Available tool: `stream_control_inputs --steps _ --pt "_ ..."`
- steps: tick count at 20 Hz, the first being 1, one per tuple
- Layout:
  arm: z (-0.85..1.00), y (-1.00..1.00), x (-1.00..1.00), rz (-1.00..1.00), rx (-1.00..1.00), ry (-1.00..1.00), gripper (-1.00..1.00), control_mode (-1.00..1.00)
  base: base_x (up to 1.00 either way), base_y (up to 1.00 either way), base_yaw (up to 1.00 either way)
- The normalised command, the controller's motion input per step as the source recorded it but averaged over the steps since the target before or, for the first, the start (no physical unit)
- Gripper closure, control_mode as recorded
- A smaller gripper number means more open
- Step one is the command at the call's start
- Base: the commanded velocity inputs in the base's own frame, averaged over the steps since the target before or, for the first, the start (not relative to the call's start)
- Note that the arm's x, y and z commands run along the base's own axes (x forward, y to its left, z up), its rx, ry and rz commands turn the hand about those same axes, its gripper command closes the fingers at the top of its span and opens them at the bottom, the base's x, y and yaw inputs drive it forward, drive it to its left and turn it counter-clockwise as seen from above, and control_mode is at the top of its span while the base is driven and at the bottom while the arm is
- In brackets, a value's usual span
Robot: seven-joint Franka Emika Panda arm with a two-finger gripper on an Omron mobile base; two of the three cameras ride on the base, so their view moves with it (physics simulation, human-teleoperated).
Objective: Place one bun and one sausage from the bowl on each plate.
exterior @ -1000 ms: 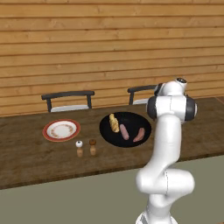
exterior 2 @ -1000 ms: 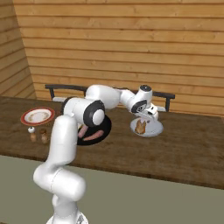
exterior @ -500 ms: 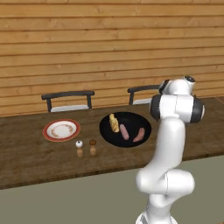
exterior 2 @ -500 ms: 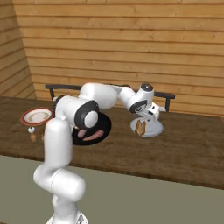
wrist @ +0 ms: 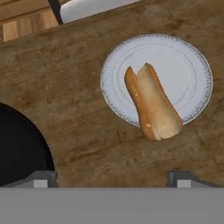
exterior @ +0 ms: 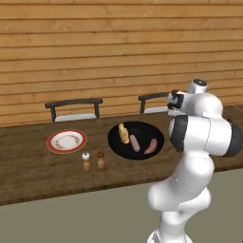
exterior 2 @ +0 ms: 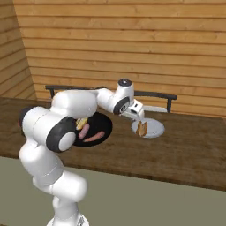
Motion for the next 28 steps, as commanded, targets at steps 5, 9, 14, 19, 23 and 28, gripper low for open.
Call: stream_control_inputs --steps 5,9,14,19,23,28 --pt "0.16 0.94 -0.51 -0.12 0.0 0.15 -1.0 -1.0 0.0 0.0 0.0" --pt "0.17 0.8 -0.21 -0.13 0.06 0.27 -1.0 -1.0 0.0 0.0 0.0" --pt "0.08 0.68 -0.16 -0.1 0.1 0.3 -1.0 -1.0 0.0 0.0 0.0" --pt "-0.12 0.57 -0.01 -0.01 -0.01 0.19 -1.0 -1.0 0.0 0.0 0.0" --pt "-0.27 0.29 0.0 0.0 -0.09 0.04 -1.0 -1.0 0.0 0.0 0.0" --pt "-0.45 0.0 0.0 0.0 -0.01 -0.07 -1.0 -1.0 0.0 0.0 0.0"
